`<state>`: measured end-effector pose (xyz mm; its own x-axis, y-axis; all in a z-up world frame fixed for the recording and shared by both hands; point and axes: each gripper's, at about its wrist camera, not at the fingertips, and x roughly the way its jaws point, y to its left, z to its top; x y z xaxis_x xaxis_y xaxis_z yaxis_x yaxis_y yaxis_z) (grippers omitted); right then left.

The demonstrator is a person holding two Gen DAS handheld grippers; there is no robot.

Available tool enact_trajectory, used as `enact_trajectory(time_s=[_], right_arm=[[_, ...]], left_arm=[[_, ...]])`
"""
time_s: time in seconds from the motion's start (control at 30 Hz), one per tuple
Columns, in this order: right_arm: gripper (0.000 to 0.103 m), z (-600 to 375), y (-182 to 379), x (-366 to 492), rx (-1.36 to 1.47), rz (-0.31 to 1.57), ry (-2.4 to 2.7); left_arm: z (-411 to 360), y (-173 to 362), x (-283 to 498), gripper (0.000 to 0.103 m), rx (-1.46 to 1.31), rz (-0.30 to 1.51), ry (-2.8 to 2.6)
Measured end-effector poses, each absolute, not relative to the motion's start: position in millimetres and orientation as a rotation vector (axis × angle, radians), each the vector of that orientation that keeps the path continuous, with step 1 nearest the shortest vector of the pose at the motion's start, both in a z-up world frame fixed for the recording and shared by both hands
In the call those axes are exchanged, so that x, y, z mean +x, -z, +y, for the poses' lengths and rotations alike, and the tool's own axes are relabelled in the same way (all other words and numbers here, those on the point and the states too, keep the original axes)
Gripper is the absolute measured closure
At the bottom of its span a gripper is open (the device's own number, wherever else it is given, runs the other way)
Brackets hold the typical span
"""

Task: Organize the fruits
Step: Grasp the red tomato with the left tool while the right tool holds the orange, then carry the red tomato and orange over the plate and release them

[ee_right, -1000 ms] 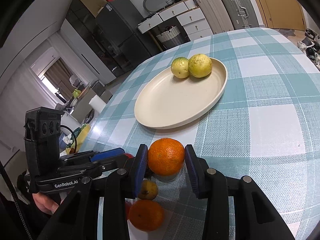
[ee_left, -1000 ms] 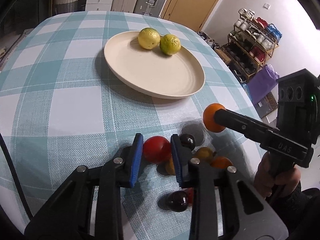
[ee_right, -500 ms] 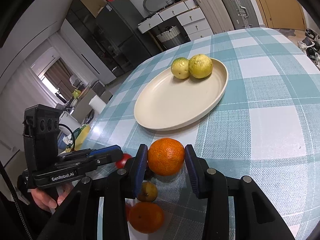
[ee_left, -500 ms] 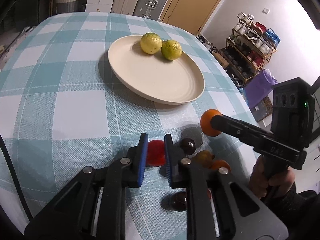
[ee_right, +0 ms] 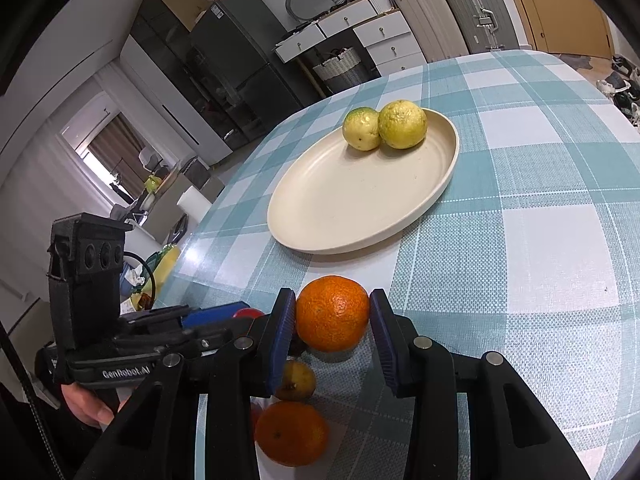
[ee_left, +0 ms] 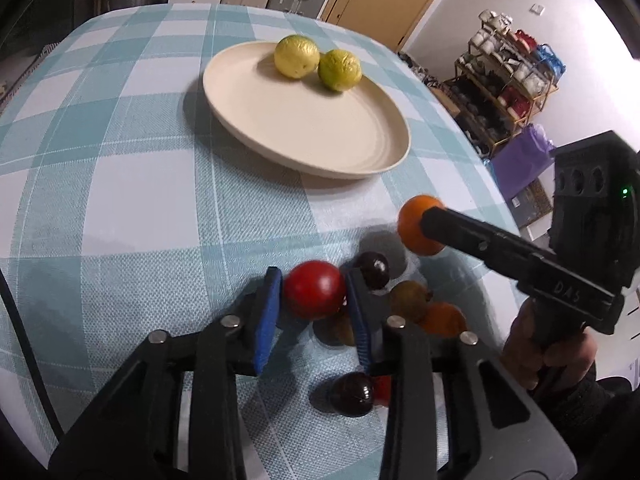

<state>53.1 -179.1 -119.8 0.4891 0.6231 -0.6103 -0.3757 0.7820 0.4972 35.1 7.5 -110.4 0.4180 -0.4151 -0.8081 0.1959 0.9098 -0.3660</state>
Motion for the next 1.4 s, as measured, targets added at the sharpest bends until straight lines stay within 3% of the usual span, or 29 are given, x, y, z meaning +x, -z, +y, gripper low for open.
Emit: enact_trajectory(time_s=[0.37, 0.73, 1.4], right_arm=[[0.064, -175.2, 101.6, 51.2, 0.285, 0.798, -0.667], [0.064, -151.6, 70.5, 87.7, 0.146, 0.723, -0.614], [0.064, -110.4, 83.3, 166.0, 0.111, 0.792, -0.604]], left_arm=[[25.8, 77.0, 47.2, 0.076, -0.239, 0.994, 0.378], [41.7, 44.3, 117.9, 0.076, -0.235, 0.939, 0.373], [40.0, 68.1, 232.1, 0.076, -0.294, 1.021, 0.379]])
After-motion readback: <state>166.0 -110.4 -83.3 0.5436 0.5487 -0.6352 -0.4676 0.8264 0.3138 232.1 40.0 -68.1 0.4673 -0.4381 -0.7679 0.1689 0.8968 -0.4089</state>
